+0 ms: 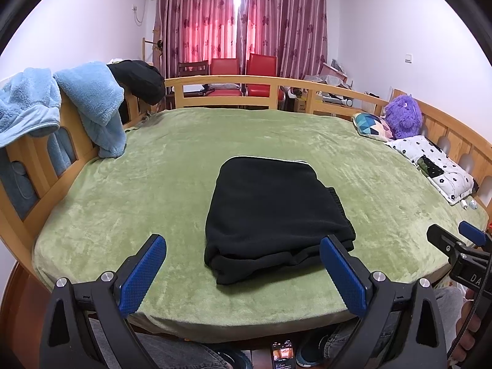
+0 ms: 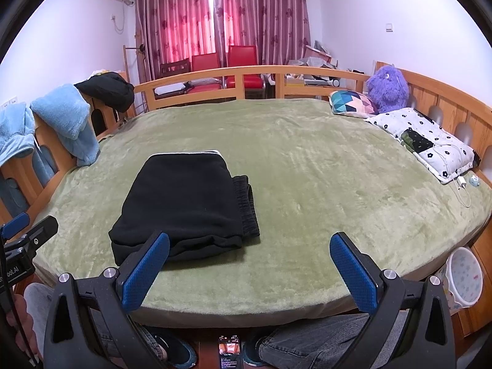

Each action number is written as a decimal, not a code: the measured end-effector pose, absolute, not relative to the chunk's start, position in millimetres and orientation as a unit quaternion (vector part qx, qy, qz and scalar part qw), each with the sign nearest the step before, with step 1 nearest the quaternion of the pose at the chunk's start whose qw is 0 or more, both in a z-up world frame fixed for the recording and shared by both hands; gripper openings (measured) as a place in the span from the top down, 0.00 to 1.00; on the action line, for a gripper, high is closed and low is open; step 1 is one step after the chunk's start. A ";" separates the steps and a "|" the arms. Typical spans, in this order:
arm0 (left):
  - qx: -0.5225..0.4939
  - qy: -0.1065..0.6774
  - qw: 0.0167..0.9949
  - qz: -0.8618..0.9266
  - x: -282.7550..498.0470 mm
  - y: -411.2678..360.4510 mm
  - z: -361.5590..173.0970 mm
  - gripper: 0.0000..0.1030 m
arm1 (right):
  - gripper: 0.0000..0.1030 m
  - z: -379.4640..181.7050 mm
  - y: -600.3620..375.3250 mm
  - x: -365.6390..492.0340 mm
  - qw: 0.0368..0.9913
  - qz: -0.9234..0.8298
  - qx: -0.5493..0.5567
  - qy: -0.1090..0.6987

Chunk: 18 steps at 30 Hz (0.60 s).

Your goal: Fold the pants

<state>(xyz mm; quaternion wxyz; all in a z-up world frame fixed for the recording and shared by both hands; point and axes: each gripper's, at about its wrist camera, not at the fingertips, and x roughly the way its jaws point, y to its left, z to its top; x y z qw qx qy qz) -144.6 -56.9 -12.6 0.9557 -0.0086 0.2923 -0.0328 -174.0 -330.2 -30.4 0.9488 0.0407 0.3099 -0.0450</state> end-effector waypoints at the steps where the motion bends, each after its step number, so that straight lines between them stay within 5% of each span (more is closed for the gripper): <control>1: -0.009 0.293 0.955 -0.033 -143.8 -55.6 -12.6 0.02 | 0.01 -31.0 -329.8 -174.2 0.949 -0.045 0.040 0.310; 18: -0.009 0.295 0.955 -0.042 -143.8 -48.9 -14.6 0.02 | 0.01 -33.1 -324.7 -177.8 0.949 -0.043 0.039 0.311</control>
